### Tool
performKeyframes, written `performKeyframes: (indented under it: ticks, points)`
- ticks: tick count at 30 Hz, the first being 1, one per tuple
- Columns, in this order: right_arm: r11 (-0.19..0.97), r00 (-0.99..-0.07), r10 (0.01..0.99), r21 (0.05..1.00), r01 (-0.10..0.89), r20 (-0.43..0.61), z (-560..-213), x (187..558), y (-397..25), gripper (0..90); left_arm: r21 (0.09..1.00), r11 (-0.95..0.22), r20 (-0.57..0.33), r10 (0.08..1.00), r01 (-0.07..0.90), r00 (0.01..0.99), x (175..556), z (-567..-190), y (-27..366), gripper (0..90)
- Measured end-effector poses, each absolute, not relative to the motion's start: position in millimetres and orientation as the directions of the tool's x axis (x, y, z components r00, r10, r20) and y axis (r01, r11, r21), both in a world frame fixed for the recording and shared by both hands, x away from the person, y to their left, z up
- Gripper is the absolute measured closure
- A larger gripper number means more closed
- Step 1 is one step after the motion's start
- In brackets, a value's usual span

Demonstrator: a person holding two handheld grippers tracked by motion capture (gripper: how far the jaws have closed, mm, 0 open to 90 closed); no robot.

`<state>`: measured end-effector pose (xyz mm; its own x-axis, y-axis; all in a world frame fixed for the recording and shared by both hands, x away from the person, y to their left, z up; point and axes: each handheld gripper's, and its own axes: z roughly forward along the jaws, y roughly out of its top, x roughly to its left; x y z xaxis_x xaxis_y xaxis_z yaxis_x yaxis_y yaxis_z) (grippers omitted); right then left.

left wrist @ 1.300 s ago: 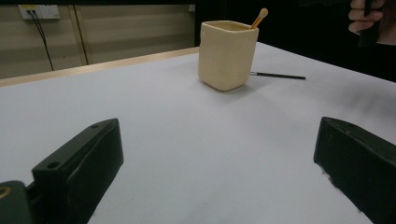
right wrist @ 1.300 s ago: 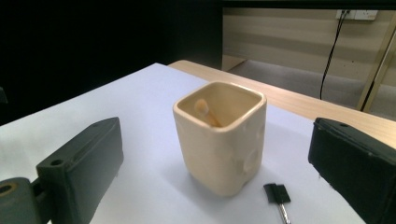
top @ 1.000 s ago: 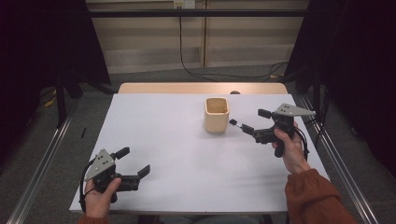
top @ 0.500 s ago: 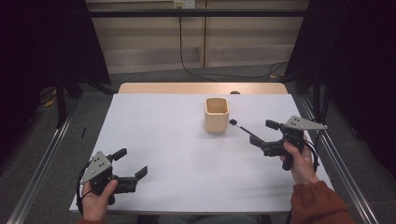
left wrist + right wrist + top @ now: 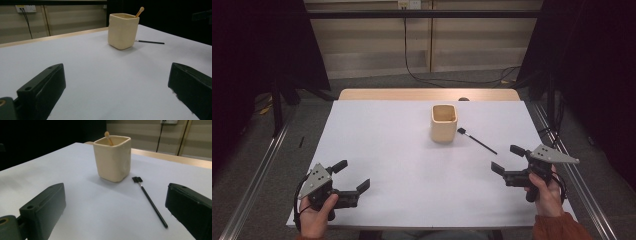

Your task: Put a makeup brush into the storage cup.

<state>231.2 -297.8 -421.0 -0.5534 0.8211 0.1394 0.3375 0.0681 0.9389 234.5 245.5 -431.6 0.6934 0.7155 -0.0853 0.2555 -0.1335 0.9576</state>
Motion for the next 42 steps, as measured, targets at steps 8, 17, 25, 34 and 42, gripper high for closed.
performKeyframes:
  ticks: [8, 17, 25, 34, 42]
  points:
    - [0.052, -0.534, 0.834, 0.944, 0.326, 0.138, -430, 212, -310, 1.5, 0.959, -0.129, -0.086, 0.714, 0.252, 0.695, 233, -431, 245, 1.3]
    - [0.044, -0.541, 0.83, 0.95, 0.308, 0.137, -428, 213, -309, 2.0, 0.959, -0.124, -0.09, 0.717, 0.254, 0.691, 236, -431, 247, 1.3]
    - [0.051, -0.538, 0.835, 0.958, 0.282, 0.114, -425, 215, -306, 3.5, 0.959, -0.134, -0.081, 0.712, 0.249, 0.697, 235, -431, 246, 1.3]
    - [0.059, -0.569, 0.815, 0.961, 0.27, 0.11, -418, 227, -304, 0.8, 0.96, -0.139, -0.074, 0.711, 0.244, 0.699, 235, -429, 241, 1.3]
    - [0.077, -0.593, 0.798, 0.96, 0.27, 0.103, -411, 249, -300, 1.3, 0.96, -0.139, -0.077, 0.706, 0.244, 0.704, 237, -430, 241, 1.3]
